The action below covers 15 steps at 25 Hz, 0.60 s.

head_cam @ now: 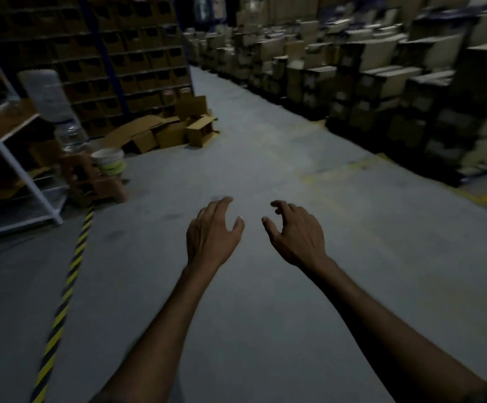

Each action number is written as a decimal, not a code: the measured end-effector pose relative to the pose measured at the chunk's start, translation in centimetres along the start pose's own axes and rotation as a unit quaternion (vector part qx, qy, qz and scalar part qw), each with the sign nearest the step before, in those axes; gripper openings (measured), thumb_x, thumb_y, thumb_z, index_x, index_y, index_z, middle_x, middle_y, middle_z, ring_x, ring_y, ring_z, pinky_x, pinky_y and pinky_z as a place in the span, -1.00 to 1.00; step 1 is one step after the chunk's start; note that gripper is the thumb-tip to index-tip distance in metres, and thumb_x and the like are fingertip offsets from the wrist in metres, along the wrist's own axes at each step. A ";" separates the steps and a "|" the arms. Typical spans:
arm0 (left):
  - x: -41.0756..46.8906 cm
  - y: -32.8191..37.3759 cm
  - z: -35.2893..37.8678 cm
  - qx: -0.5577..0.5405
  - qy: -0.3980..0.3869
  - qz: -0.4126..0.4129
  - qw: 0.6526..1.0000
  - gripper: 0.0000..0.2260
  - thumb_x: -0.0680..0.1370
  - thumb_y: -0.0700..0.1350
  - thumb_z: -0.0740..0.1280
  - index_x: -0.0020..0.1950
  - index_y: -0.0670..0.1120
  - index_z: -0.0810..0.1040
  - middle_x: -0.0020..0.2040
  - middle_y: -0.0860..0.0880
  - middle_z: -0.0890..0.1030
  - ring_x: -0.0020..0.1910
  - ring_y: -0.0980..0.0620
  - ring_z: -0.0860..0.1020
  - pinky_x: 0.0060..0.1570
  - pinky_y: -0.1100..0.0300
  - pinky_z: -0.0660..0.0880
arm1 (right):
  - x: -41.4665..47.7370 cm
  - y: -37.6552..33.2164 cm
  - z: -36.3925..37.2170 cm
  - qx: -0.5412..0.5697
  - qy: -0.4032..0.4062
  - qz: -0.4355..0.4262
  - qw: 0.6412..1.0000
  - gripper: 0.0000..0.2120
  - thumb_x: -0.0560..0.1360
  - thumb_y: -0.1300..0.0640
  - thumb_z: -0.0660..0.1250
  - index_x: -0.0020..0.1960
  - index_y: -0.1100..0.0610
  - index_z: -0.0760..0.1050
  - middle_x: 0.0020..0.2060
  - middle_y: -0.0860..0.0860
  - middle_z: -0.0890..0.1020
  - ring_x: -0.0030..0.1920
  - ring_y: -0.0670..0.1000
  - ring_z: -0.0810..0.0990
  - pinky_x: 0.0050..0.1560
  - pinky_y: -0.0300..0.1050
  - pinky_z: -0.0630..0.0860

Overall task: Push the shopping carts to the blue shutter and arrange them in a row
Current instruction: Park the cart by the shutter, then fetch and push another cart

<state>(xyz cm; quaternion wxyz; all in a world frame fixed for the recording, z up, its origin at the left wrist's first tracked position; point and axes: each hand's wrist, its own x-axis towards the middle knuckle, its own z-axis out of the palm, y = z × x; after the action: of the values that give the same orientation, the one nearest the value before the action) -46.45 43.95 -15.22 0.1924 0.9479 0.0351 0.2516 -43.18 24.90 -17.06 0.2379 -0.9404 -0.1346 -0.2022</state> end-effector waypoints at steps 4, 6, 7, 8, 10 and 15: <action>5.7 4.9 6.5 -0.073 -0.043 0.062 0.994 -0.58 0.57 0.18 0.29 0.43 0.16 0.41 0.33 0.13 0.54 0.26 0.05 0.53 0.10 0.07 0.53 | 2.7 7.0 -1.9 -0.035 0.037 0.090 0.995 -0.55 0.61 -0.28 0.15 0.38 -0.06 0.41 0.18 -0.07 0.63 0.16 0.03 0.57 0.07 -0.02 0.50; 8.0 7.4 9.1 -0.099 -0.067 0.093 0.988 -0.59 0.57 0.20 0.28 0.40 0.18 0.41 0.29 0.15 0.55 0.22 0.07 0.55 0.07 0.07 0.55 | 3.6 9.9 -3.0 -0.050 0.060 0.129 0.989 -0.57 0.61 -0.28 0.17 0.36 -0.07 0.42 0.16 -0.09 0.64 0.14 0.01 0.58 0.03 -0.03 0.51; 9.1 8.8 10.5 -0.110 -0.079 0.109 0.985 -0.60 0.57 0.20 0.28 0.39 0.18 0.42 0.28 0.16 0.55 0.20 0.08 0.56 0.06 0.07 0.56 | 4.0 11.3 -3.7 -0.056 0.073 0.149 0.985 -0.58 0.60 -0.28 0.18 0.35 -0.08 0.43 0.15 -0.10 0.64 0.12 -0.01 0.58 0.02 -0.05 0.51; 9.9 10.0 11.7 -0.119 -0.088 0.125 0.981 -0.61 0.57 0.21 0.29 0.38 0.18 0.43 0.27 0.17 0.56 0.19 0.08 0.56 0.05 0.07 0.57 | 4.2 12.5 -4.4 -0.062 0.084 0.166 0.981 -0.58 0.60 -0.28 0.19 0.34 -0.08 0.43 0.14 -0.11 0.64 0.11 -0.02 0.58 0.00 -0.06 0.51; 11.0 12.7 13.5 -0.133 -0.101 0.157 0.973 -0.61 0.56 0.21 0.29 0.37 0.18 0.43 0.25 0.18 0.56 0.18 0.09 0.57 0.03 0.08 0.57 | 4.2 14.9 -5.5 -0.073 0.102 0.193 0.973 -0.59 0.60 -0.28 0.20 0.34 -0.08 0.44 0.13 -0.12 0.64 0.09 -0.03 0.59 0.00 -0.07 0.52; 13.2 18.9 18.2 -0.163 -0.127 0.209 0.956 -0.63 0.57 0.21 0.28 0.36 0.18 0.44 0.22 0.18 0.58 0.14 0.10 0.58 0.00 0.11 0.56 | 3.6 21.0 -7.5 -0.083 0.133 0.252 0.955 -0.60 0.59 -0.28 0.20 0.32 -0.11 0.45 0.12 -0.14 0.64 0.11 -0.05 0.59 0.04 -0.04 0.54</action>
<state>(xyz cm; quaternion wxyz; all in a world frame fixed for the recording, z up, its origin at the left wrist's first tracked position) -26.63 22.34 -16.39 0.2904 0.9141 -0.2297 0.1656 -35.07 3.83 -17.65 0.2177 -0.9249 0.1570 -0.2693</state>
